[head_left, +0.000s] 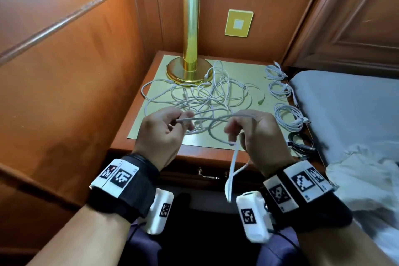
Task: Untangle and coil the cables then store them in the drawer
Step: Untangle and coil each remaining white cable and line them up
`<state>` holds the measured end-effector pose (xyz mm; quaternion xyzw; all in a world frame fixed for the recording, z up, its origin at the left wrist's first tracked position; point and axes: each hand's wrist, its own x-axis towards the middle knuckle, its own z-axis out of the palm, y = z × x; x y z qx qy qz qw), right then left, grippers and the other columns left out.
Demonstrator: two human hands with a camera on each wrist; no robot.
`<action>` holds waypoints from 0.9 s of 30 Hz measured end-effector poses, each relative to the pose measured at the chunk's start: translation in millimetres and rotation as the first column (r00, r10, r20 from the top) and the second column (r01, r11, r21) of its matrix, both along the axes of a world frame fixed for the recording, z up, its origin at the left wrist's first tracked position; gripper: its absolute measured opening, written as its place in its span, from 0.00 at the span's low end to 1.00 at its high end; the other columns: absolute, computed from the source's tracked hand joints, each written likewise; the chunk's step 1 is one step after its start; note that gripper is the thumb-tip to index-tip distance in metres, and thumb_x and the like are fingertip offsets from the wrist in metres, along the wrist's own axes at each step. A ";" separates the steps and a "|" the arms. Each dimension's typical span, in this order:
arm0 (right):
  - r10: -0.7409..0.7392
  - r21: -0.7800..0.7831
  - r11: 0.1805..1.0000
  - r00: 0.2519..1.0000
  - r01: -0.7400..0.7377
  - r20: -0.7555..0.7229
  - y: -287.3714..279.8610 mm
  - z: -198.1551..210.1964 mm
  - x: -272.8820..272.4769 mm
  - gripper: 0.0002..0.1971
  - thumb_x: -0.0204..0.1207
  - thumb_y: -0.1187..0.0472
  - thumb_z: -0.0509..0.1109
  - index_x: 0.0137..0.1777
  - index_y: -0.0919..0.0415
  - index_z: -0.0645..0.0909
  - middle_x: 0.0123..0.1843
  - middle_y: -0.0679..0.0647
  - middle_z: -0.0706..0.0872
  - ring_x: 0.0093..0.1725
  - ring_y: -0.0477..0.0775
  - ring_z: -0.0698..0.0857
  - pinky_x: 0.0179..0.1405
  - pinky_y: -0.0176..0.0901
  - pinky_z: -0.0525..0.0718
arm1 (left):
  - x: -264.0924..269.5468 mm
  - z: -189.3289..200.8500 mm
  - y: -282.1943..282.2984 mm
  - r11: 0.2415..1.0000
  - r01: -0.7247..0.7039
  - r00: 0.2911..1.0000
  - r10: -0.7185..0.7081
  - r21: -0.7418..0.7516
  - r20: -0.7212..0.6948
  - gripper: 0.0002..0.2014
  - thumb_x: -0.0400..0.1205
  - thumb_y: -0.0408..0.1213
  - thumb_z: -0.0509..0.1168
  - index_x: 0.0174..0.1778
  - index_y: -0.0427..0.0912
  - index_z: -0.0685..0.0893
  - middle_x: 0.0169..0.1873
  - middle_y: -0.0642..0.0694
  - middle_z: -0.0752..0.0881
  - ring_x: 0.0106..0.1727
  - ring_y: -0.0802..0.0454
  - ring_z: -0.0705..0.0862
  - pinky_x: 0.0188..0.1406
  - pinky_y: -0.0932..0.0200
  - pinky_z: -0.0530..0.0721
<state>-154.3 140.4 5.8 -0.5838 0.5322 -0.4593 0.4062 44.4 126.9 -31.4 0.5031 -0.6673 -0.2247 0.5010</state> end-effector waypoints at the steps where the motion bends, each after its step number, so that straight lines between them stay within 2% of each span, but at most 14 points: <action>1: -0.080 0.108 0.991 0.997 0.076 0.025 -6.3 -3.9 -0.5 0.19 0.83 0.59 0.62 0.30 0.62 0.81 0.25 0.58 0.81 0.17 0.43 0.71 0.23 0.36 0.68 | -2.3 2.7 3.5 0.997 0.051 0.999 -0.051 -0.058 0.012 0.14 0.84 0.42 0.69 0.32 0.47 0.87 0.31 0.55 0.86 0.36 0.57 0.85 0.36 0.60 0.83; 3: -0.189 0.377 0.915 0.978 0.140 0.094 -17.0 -14.9 -3.7 0.17 0.88 0.56 0.59 0.40 0.64 0.79 0.28 0.58 0.81 0.15 0.47 0.73 0.18 0.38 0.70 | -9.8 7.2 10.6 0.982 0.144 0.990 -0.142 -0.119 0.019 0.16 0.82 0.44 0.70 0.29 0.42 0.86 0.32 0.48 0.87 0.36 0.48 0.86 0.36 0.51 0.84; 5: -0.241 0.564 0.822 0.946 0.080 0.217 -24.2 -23.7 -5.5 0.10 0.89 0.60 0.59 0.56 0.65 0.78 0.35 0.55 0.80 0.14 0.43 0.78 0.13 0.34 0.75 | -14.7 9.7 13.8 0.966 0.215 0.976 -0.216 -0.140 0.010 0.18 0.80 0.43 0.72 0.27 0.37 0.84 0.31 0.44 0.86 0.35 0.43 0.85 0.34 0.48 0.82; 6: -0.259 0.623 0.782 0.919 0.020 0.296 -27.7 -24.9 -6.3 0.12 0.89 0.60 0.57 0.65 0.64 0.78 0.35 0.54 0.80 0.15 0.42 0.79 0.12 0.34 0.76 | -15.2 10.3 15.8 0.955 0.265 0.964 -0.266 -0.136 0.016 0.18 0.79 0.41 0.73 0.25 0.36 0.82 0.30 0.43 0.85 0.33 0.42 0.84 0.32 0.48 0.81; 8: -0.277 0.697 0.709 0.869 -0.103 0.410 -34.6 -18.2 -8.5 0.20 0.90 0.55 0.51 0.76 0.58 0.74 0.25 0.53 0.81 0.17 0.46 0.75 0.09 0.34 0.72 | -13.9 6.7 19.2 0.926 0.370 0.929 -0.366 -0.074 0.056 0.19 0.78 0.38 0.74 0.23 0.39 0.76 0.27 0.43 0.82 0.30 0.41 0.81 0.29 0.48 0.78; 10: -0.239 0.699 0.698 0.871 -0.153 0.430 -38.5 -6.5 -11.5 0.23 0.91 0.48 0.46 0.77 0.52 0.75 0.18 0.53 0.76 0.20 0.47 0.70 0.11 0.32 0.68 | -12.6 2.7 23.0 0.911 0.410 0.901 -0.412 0.045 0.138 0.22 0.78 0.42 0.72 0.22 0.40 0.72 0.24 0.44 0.79 0.28 0.42 0.78 0.27 0.47 0.76; 12: -0.228 0.621 0.769 0.841 -0.154 0.491 -38.0 2.4 -15.0 0.24 0.90 0.50 0.46 0.72 0.55 0.81 0.17 0.50 0.69 0.15 0.44 0.65 0.12 0.33 0.65 | -12.4 -1.3 23.1 0.912 0.389 0.885 -0.410 0.131 0.219 0.23 0.78 0.46 0.70 0.22 0.39 0.70 0.22 0.43 0.76 0.26 0.44 0.76 0.26 0.47 0.75; 14: -0.264 0.516 0.843 0.722 -0.150 0.640 -36.4 1.7 -18.2 0.22 0.88 0.55 0.51 0.62 0.61 0.87 0.19 0.47 0.63 0.16 0.43 0.59 0.14 0.34 0.61 | -13.1 -3.7 19.8 0.901 0.347 0.875 -0.411 0.260 0.255 0.25 0.79 0.48 0.69 0.23 0.38 0.69 0.20 0.42 0.71 0.24 0.47 0.71 0.26 0.50 0.70; 15: -0.281 0.495 0.861 0.697 -0.122 0.660 -36.2 -0.3 -18.8 0.20 0.88 0.55 0.54 0.53 0.60 0.88 0.21 0.47 0.63 0.18 0.44 0.58 0.15 0.35 0.60 | -13.2 -3.9 18.0 0.881 0.328 0.860 -0.428 0.342 0.277 0.26 0.81 0.48 0.70 0.23 0.38 0.69 0.20 0.44 0.68 0.24 0.49 0.68 0.26 0.52 0.67; 17: -0.281 0.453 0.891 0.752 -0.025 0.596 -37.6 -4.7 -18.7 0.16 0.89 0.52 0.57 0.45 0.53 0.84 0.25 0.47 0.66 0.19 0.46 0.61 0.17 0.37 0.62 | -12.3 -4.9 15.3 0.833 0.271 0.820 -0.462 0.483 0.337 0.25 0.82 0.50 0.70 0.25 0.40 0.72 0.21 0.49 0.69 0.25 0.52 0.68 0.28 0.54 0.66; 19: -0.238 0.317 0.945 0.830 0.078 0.505 -39.6 -7.9 -16.7 0.12 0.90 0.57 0.57 0.59 0.47 0.83 0.29 0.47 0.72 0.21 0.45 0.65 0.19 0.37 0.65 | -11.4 -5.9 15.3 0.803 0.217 0.793 -0.477 0.555 0.379 0.17 0.81 0.51 0.70 0.33 0.43 0.81 0.27 0.52 0.80 0.31 0.53 0.78 0.33 0.57 0.74; 21: -0.214 0.161 0.974 0.887 0.160 0.408 -40.3 -12.8 -18.2 0.21 0.87 0.66 0.55 0.71 0.44 0.80 0.31 0.48 0.74 0.23 0.46 0.66 0.21 0.39 0.68 | -10.9 -3.1 16.0 0.784 0.200 0.829 -0.455 0.588 0.324 0.03 0.81 0.42 0.69 0.42 0.51 0.85 0.37 0.54 0.85 0.38 0.56 0.83 0.37 0.63 0.77; 24: -0.201 -0.100 0.971 0.968 0.217 0.150 -37.6 -17.9 -24.2 0.24 0.83 0.65 0.55 0.74 0.47 0.80 0.34 0.41 0.79 0.26 0.44 0.69 0.24 0.37 0.71 | -10.3 1.9 14.3 0.791 0.219 0.907 -0.380 0.571 0.179 0.18 0.80 0.28 0.61 0.53 0.58 0.84 0.44 0.58 0.83 0.33 0.64 0.79 0.35 0.71 0.74; 27: -0.231 -0.157 0.958 0.971 0.239 0.064 -36.3 -15.8 -24.9 0.22 0.83 0.71 0.56 0.70 0.56 0.83 0.41 0.37 0.83 0.34 0.33 0.76 0.39 0.26 0.73 | -7.8 -0.9 7.2 0.872 0.171 0.961 -0.251 0.459 0.118 0.23 0.79 0.22 0.58 0.60 0.54 0.81 0.54 0.59 0.85 0.45 0.54 0.86 0.46 0.59 0.81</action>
